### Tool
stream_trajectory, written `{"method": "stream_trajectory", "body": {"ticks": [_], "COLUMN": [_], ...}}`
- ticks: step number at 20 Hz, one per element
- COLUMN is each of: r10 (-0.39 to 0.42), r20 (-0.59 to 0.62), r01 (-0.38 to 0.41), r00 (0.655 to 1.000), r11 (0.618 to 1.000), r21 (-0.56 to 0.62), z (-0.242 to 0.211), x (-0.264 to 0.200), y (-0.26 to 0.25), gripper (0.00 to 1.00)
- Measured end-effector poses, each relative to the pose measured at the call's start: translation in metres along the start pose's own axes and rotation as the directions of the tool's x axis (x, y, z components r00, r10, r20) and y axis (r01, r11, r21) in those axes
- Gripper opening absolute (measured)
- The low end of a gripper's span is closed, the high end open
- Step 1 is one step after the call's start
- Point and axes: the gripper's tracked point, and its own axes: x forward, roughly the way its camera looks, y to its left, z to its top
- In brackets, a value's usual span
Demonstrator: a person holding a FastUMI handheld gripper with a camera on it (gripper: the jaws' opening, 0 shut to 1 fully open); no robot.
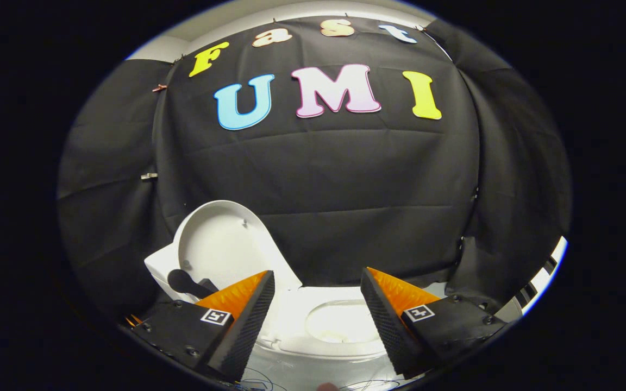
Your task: Open the toilet lid.
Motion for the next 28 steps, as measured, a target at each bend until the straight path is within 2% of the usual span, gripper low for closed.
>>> {"method": "stream_trajectory", "body": {"ticks": [8,12,15,28], "r10": [-0.055,-0.057,-0.057,-0.076], "r20": [0.010,0.040,0.037,0.091], "r01": [0.055,0.061,0.059,0.081], "r00": [0.998,0.998,0.998,0.993], "r11": [0.996,0.993,0.995,0.995], "r21": [-0.066,-0.099,-0.074,-0.060], "z": [-0.032,-0.039,-0.046,-0.034], "x": [0.016,0.015,0.016,0.015], "y": [-0.060,-0.070,-0.073,-0.084], "gripper": [1.00,0.99,0.99,0.99]}}
